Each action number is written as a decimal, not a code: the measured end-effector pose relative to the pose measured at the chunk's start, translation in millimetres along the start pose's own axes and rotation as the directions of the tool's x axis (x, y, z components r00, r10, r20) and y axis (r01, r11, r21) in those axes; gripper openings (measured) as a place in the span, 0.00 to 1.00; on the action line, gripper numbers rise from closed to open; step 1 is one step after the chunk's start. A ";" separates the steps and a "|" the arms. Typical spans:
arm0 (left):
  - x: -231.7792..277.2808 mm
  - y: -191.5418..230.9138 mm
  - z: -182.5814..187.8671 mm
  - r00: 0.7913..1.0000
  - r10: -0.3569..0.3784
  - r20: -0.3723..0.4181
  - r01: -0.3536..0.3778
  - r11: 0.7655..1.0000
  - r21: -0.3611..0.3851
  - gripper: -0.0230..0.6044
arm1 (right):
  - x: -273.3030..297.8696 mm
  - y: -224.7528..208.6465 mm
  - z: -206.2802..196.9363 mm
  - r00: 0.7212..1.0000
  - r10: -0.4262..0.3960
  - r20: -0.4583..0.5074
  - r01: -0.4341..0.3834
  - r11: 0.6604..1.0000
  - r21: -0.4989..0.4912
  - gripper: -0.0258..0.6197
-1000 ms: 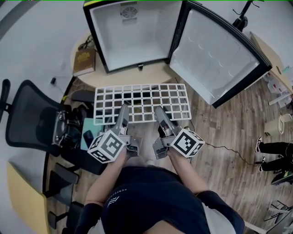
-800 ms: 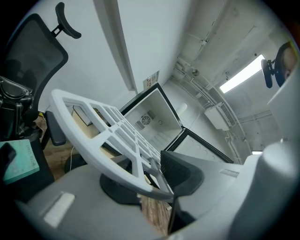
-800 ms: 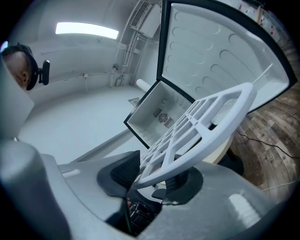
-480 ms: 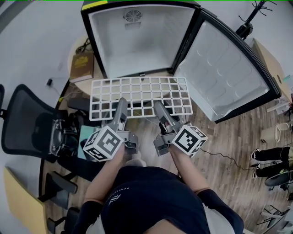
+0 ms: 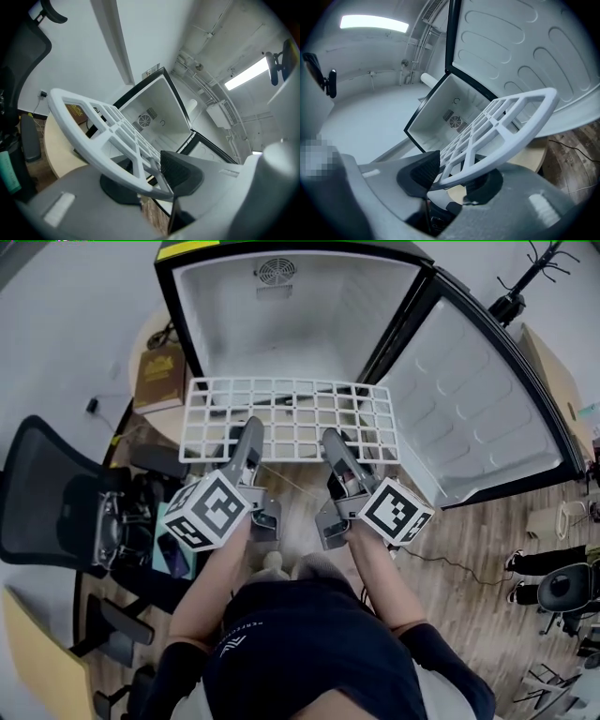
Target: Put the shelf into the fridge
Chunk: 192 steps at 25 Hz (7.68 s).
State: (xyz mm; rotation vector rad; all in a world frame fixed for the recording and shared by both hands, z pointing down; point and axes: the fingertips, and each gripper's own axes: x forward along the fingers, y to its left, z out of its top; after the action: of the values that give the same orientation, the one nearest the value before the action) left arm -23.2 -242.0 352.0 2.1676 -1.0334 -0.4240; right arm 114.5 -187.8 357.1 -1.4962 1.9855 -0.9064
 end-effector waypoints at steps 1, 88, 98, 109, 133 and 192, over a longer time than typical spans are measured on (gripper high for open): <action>4.1 -0.8 -1.6 1.000 0.000 -0.002 0.000 1.000 -0.010 0.25 | 2.0 -1.7 3.7 1.000 -0.001 -0.002 0.001 1.000 -0.001 0.25; 98.5 15.0 16.3 0.984 0.118 0.131 -0.103 0.988 -0.116 0.24 | 96.3 -44.0 68.2 0.977 0.120 -0.174 -0.124 0.992 -0.009 0.24; 104.0 15.8 19.9 0.986 0.111 0.125 -0.097 0.989 -0.113 0.25 | 104.2 -44.4 73.4 0.980 0.106 -0.168 -0.111 0.994 -0.019 0.24; 106.1 17.2 21.5 0.986 0.111 0.126 -0.098 0.989 -0.108 0.25 | 106.7 -45.2 74.5 0.983 0.099 -0.158 -0.101 0.995 -0.004 0.24; 126.8 23.7 30.1 0.985 0.109 0.135 -0.097 0.991 -0.090 0.26 | 134.6 -54.4 87.7 0.990 0.070 -0.127 -0.069 0.998 0.010 0.24; 101.5 30.1 19.0 0.987 0.014 0.160 -0.013 1.000 -0.006 0.21 | 106.1 -73.6 89.2 1.000 -0.009 -0.015 0.008 0.998 -0.066 0.29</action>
State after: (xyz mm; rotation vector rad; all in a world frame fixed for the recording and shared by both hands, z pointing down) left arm 13.8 -342.7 359.9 2.1480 -1.1317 -0.6022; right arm 196.0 -321.9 354.5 -1.5383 2.0398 -0.8664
